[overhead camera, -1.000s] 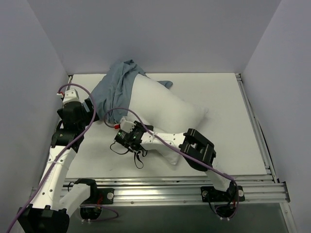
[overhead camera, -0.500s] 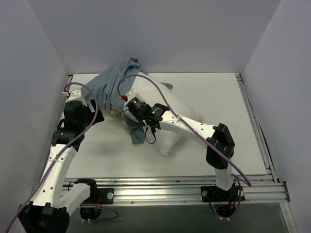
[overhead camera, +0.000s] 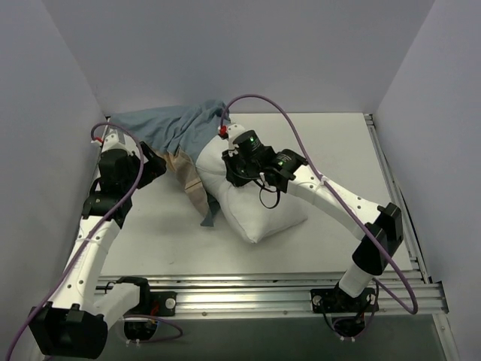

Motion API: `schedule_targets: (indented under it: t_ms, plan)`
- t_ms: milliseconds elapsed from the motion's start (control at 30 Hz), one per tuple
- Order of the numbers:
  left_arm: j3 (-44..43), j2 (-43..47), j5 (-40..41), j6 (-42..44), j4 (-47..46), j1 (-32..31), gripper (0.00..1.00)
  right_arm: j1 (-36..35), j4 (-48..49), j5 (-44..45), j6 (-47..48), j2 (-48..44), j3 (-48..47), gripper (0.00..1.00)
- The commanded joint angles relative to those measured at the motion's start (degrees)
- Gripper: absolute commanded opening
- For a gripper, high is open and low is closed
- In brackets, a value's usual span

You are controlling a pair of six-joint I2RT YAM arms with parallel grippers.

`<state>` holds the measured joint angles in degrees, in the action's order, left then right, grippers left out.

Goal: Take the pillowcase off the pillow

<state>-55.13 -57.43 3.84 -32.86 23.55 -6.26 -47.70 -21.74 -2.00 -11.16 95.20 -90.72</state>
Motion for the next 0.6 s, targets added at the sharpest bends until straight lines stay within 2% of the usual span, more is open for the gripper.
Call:
schedule_targets:
  t_ms: [0,267,400,567]
  plan:
    - [-3.05,-3.37,1.78,-8.42,-7.99,0.55,0.94,0.59,6.53,-6.26,-2.38,-5.37,1.59,0.00]
    - [-4.28,-14.28,7.58,-18.63,-13.61,1.25,0.95,2.08,7.59,-9.51,-3.61,-9.24,3.71,0.00]
    - [-3.32,-16.22,10.40,-19.78,-16.33,1.95,0.96,2.26,7.15,-10.22,-3.34,-9.77,4.14,0.00]
    - [-3.31,-16.84,8.91,-18.29,-21.61,2.48,1.00,2.18,6.97,-10.48,-3.17,-10.91,5.28,0.00]
